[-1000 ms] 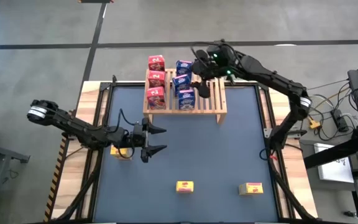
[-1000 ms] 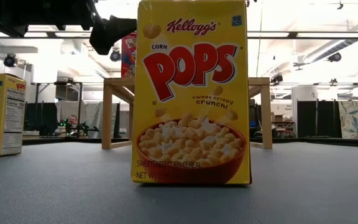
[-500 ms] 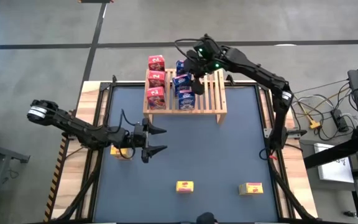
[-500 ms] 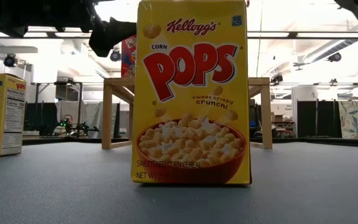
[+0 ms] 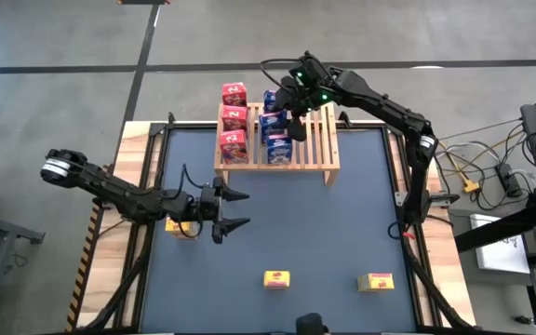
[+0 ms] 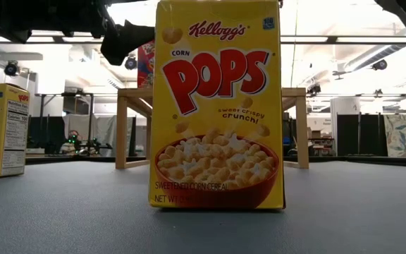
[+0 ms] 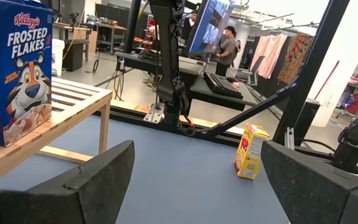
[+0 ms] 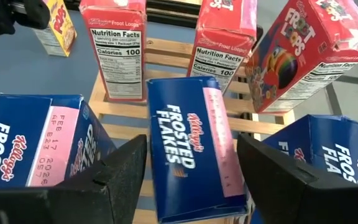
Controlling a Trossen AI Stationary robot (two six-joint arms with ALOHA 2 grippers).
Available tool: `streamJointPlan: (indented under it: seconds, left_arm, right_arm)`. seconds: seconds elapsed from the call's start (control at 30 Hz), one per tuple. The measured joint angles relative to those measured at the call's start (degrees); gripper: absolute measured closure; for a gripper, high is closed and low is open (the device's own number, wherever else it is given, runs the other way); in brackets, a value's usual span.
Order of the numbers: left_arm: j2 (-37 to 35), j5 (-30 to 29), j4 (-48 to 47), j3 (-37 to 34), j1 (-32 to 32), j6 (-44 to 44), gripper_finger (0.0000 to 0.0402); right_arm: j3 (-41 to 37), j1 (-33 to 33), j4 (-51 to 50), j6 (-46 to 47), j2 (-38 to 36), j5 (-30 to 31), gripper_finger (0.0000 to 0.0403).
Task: Stack cereal on shelf
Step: Adjust the middle blue cereal box on the shelf
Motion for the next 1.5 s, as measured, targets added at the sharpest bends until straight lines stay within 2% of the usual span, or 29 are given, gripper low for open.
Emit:
streamJointPlan:
  seconds: [0.37, 0.57, 0.8, 1.2, 1.5]
  left_arm:
    - [0.00, -0.01, 0.07, -0.01, 0.00, -0.02, 0.0067]
    - [0.00, -0.02, 0.07, -0.02, 0.00, -0.02, 0.0067]
    - [0.00, -0.02, 0.07, -0.02, 0.00, -0.04, 0.0067]
    - [0.00, -0.02, 0.07, 0.00, 0.00, -0.04, 0.0067]
    - [0.00, -0.02, 0.07, -0.02, 0.00, -0.02, 0.0067]
  right_arm:
    - [0.00, -0.64, -0.99, 0.05, -0.07, 0.42, 0.0219]
    - [0.29, -1.19, -1.87, 0.60, -0.25, 0.53, 0.0231]
    - [1.67, -1.49, -4.04, 0.59, -0.35, 2.57, 0.0232]
    - [2.01, -1.49, -4.26, 1.07, -0.39, 2.58, 0.0230]
    - [1.99, -1.49, -4.07, 1.10, -0.44, 2.49, 0.0190]
